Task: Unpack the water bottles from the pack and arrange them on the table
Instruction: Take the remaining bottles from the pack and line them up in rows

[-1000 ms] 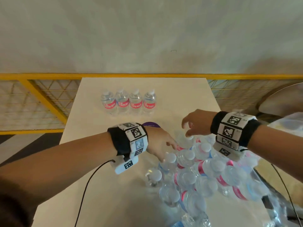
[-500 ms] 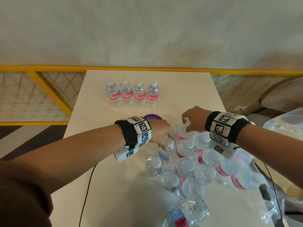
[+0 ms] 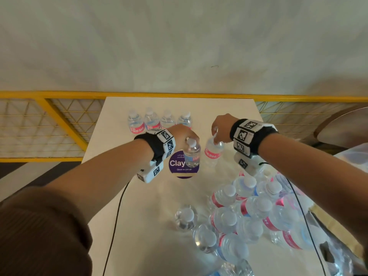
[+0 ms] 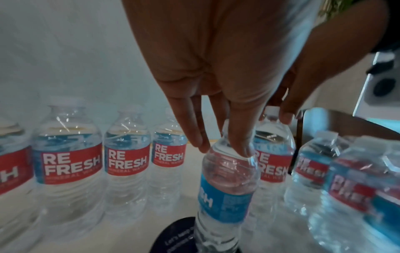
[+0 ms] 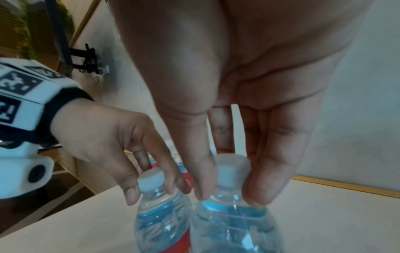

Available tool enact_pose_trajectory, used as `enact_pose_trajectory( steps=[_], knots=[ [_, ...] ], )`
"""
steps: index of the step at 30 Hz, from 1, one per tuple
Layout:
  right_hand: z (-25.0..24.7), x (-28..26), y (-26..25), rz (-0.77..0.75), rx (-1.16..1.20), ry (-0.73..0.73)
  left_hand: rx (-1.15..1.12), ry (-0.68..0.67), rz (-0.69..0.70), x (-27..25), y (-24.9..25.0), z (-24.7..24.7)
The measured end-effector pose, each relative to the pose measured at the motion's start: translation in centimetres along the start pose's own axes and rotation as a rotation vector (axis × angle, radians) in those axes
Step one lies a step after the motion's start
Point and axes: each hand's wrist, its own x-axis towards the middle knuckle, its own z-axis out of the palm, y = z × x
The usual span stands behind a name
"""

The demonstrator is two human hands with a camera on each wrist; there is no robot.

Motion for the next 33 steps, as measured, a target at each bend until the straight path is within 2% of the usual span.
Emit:
enact_pose_trajectory(
  steps=[6, 11, 19, 28, 33],
  knots=[
    [0.4, 2.6, 0.4, 0.022, -0.039, -0.033, 0.050, 0.005, -0.055, 2.1, 0.1, -0.5],
    [0.6, 3.7, 1.3, 0.012, -0.025, 0.013, 0.127, 0.063, -0.152, 3.4, -0.1, 0.3],
    [1.8, 4.8, 1.9, 0.068, 0.032, 0.040, 0.167, -0.014, -0.116, 5.4, 2.3, -0.4],
    [1.1, 6.4, 2.9, 0.104, 0.019, 0.056, 0.255, 0.085, -0.099, 8.0, 0.8, -1.2],
    [1.1, 7.4, 3.7, 0.106, 0.029, 0.104, 0.216, 0.122, -0.134, 9.3, 0.8, -1.6]
  ],
)
